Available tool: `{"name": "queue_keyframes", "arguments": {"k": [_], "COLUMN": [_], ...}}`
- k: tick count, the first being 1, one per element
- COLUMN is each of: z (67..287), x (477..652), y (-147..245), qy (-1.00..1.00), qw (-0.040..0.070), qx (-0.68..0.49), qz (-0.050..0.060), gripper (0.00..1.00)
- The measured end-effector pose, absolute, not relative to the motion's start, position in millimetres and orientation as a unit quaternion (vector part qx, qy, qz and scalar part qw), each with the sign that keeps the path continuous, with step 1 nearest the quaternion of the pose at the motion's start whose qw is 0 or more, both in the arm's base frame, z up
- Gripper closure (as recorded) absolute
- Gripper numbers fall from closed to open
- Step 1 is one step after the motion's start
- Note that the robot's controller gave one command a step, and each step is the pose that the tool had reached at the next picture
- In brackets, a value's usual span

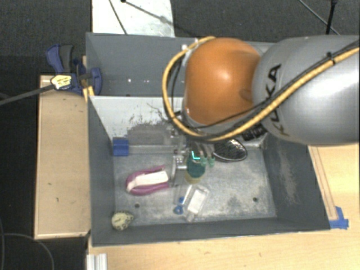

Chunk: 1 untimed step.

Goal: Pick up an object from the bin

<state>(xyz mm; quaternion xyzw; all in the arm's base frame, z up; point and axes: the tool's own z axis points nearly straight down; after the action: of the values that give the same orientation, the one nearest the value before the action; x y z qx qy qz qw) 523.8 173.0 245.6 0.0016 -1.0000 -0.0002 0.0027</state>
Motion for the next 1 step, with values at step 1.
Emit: {"name": "queue_keyframes", "arguments": {"k": [1], "z": [164.7], "x": [517.2], "y": [66.9], "qy": [-1.0], "qw": [0.002], "qx": [-0.028], "qz": [0.002], "gripper": [0.0]}}
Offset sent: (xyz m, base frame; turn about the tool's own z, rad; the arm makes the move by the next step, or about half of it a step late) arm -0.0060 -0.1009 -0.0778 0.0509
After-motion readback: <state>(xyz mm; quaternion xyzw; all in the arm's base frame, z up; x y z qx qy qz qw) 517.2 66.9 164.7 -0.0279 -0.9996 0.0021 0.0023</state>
